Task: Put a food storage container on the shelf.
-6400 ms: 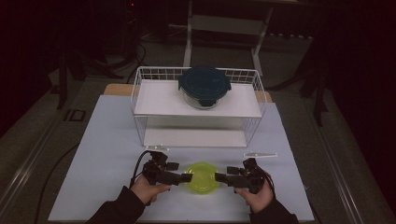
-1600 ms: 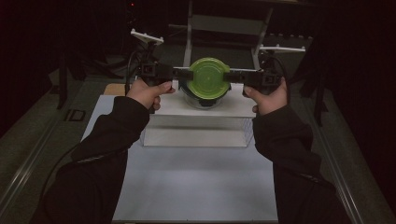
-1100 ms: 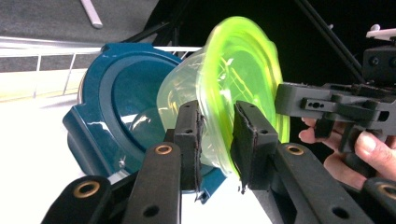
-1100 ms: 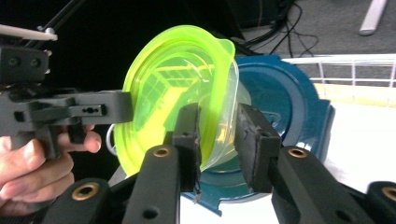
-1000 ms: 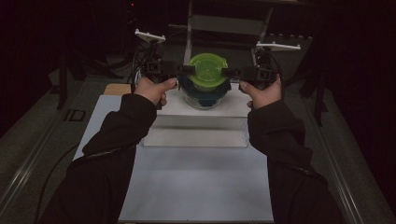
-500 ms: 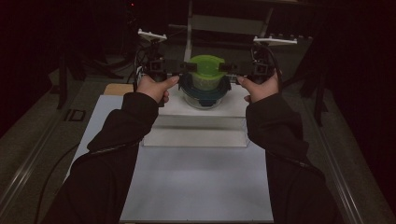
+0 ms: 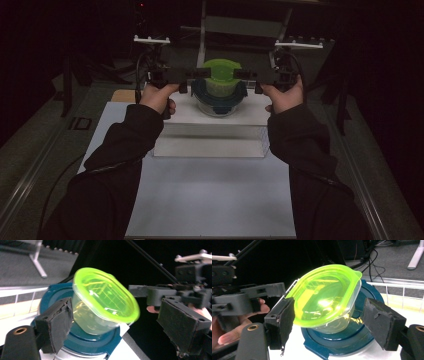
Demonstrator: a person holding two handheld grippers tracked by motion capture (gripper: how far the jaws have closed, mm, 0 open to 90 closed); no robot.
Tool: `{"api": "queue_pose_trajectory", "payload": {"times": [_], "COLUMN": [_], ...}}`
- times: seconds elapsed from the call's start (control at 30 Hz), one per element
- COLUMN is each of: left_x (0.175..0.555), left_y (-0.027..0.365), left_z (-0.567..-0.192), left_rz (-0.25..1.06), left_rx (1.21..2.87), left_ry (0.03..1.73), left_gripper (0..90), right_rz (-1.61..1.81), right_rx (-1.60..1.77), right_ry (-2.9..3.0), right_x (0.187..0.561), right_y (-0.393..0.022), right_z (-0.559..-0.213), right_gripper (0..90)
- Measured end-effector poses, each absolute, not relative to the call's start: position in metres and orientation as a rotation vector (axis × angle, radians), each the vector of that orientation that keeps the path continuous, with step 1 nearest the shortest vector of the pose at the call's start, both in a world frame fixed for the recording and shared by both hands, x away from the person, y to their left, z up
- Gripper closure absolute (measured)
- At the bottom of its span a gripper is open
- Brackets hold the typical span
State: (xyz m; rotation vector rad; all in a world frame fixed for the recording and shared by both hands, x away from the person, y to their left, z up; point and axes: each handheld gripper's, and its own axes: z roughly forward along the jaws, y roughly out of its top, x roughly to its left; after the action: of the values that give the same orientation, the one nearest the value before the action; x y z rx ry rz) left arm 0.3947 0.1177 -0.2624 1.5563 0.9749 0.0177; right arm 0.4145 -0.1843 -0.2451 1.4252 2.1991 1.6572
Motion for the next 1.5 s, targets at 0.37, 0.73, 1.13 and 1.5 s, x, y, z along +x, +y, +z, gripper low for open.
{"api": "queue_pose_trajectory", "payload": {"times": [0.37,0.73,1.13,1.5], "left_x": [0.364,0.338,0.3,0.263], "left_y": [0.124,0.124,0.116,0.105], "left_z": [-0.27,-0.288,-0.321,-0.358], "left_rz": [0.14,0.191,0.192,0.211], "left_rx": [1.595,1.634,1.693,1.779], "left_ry": [0.864,0.801,0.715,0.641], "left_gripper": [0.8,0.8,0.8,0.8], "right_rz": [1.653,1.654,1.713,1.756], "right_rx": [1.293,1.235,1.169,1.117], "right_ry": [2.217,2.258,2.299,2.3], "right_x": [0.39,0.368,0.333,0.305], "right_y": [-0.183,-0.185,-0.191,-0.205], "right_z": [-0.247,-0.269,-0.303,-0.346], "right_gripper": [22.7,21.9,21.6,20.4]}}
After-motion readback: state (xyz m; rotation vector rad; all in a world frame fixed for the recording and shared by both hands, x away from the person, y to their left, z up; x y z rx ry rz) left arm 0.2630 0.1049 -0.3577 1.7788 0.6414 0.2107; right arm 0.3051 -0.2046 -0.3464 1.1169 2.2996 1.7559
